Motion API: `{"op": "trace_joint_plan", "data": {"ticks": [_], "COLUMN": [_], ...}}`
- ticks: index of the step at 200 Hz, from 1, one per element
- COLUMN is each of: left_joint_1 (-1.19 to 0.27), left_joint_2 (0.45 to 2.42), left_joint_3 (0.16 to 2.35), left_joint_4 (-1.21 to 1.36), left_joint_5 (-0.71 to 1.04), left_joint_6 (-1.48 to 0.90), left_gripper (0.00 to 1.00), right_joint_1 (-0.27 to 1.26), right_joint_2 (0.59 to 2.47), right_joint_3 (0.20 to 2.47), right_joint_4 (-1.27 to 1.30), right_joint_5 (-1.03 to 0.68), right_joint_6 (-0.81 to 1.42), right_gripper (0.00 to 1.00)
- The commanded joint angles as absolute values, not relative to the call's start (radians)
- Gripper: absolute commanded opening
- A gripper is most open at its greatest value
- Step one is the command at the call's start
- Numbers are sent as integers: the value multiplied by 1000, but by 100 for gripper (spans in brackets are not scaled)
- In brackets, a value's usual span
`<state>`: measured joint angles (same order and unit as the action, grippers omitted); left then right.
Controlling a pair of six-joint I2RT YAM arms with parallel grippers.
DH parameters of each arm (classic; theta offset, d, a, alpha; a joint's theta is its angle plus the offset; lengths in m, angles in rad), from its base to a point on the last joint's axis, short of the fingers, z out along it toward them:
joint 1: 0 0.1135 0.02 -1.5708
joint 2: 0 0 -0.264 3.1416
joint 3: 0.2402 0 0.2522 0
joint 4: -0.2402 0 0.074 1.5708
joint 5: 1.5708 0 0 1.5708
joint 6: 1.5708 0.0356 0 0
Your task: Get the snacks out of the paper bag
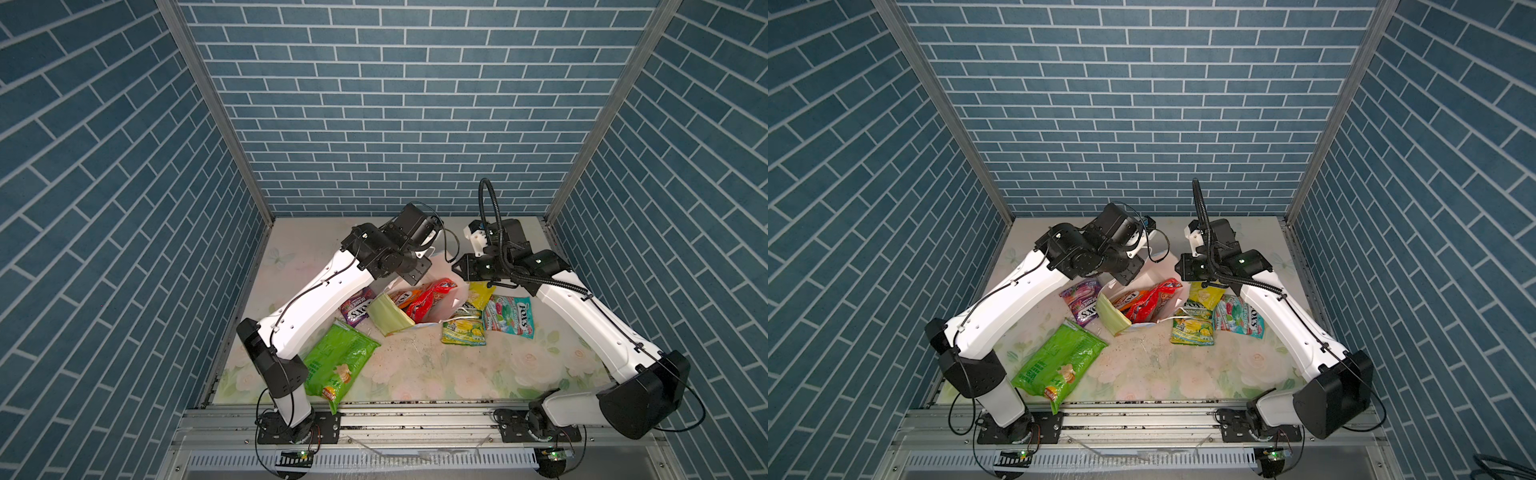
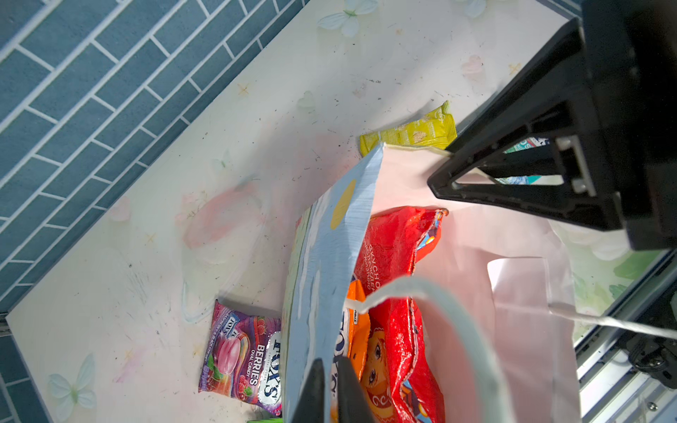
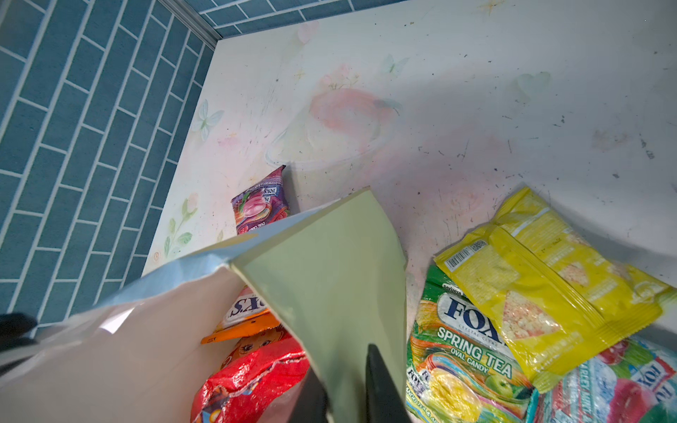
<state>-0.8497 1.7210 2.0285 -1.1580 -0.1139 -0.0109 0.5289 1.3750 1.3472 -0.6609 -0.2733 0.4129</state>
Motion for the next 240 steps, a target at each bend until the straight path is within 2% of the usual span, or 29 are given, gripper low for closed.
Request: {"op": "trace_joint_plan", "data": {"ticks": [1, 27, 63, 86, 169, 240], "left_joint_1": [-856, -856, -856, -856, -857, -859], "left_joint_2": [1744, 1745, 1737, 1735, 1677, 1620], "left_joint_3": [2054, 2057, 2057, 2067, 2086, 1961], "left_joint_4": [-1192, -1207, -1218, -1230, -1355, -1343], "left_joint_5": [-119, -130, -149, -163, -232, -231], "left_joint_6": [-13, -11, -3, 2, -2, -31], "left_gripper": [20, 30, 34, 34, 37, 39], "right_joint_1": [540, 543, 544, 546, 545, 546], "right_joint_2": [1385, 1390, 1396, 1400, 1417, 1433], "right_joint_3": [1375, 1374, 1376, 1379, 1393, 1412], "right_joint_4": [-643, -643, -646, -648, -636, -631], "right_joint_5": [-268, -251, -235, -233, -229, -239], "right_joint_6": [384, 385, 383, 382, 385, 385], "right_gripper": [16, 16, 12, 9, 8, 8]}}
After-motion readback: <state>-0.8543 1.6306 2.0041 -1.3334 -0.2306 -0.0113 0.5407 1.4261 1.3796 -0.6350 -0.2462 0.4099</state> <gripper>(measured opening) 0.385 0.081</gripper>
